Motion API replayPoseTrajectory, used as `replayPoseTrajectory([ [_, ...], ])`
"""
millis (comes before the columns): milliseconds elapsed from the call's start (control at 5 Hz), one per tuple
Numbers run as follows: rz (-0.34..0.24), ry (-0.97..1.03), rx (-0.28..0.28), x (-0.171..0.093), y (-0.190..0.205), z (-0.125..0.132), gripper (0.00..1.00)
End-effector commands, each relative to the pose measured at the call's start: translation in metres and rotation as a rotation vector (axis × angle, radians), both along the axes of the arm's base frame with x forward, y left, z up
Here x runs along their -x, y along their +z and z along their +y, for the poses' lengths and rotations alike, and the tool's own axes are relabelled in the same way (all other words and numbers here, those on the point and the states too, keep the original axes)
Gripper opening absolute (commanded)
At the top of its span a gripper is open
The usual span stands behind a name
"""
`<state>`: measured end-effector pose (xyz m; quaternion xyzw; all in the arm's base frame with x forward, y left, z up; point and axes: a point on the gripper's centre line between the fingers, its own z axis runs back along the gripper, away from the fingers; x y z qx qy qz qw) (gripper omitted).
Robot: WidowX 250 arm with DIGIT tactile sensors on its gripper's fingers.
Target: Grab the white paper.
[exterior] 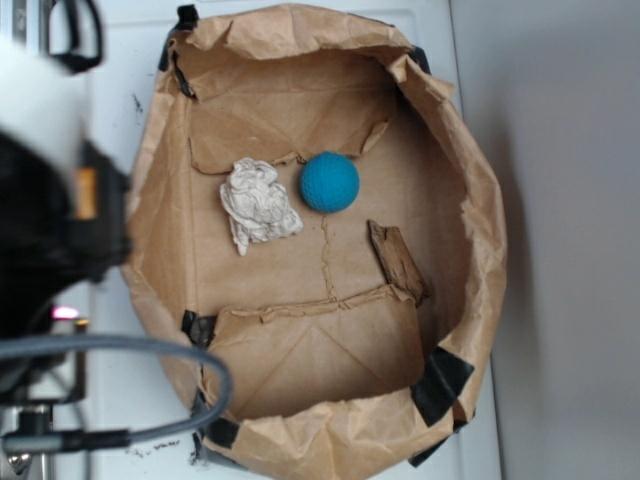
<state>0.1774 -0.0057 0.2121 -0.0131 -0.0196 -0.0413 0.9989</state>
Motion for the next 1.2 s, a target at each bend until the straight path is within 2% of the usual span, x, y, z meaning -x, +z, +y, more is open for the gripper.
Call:
replayPoseTrajectory([
  [0,0.009,-0.037,-0.034,-0.019,0.001,0.022,1.0],
  [200,0.009,-0.037,-0.034,-0.019,0.001,0.022,1.0],
  [400,-0.113,0.066,-0.066,-0.061,-0.049,0.032,1.0],
  [600,-0.157,0.03,-0.095,-0.076,-0.086,0.034,1.0],
  [800,-0.122,0.016,-0.059,-0.088,-0.112,0.051,1.0],
  [1000,-0.153,0.0,-0.057,-0.083,-0.122,0.066,1.0],
])
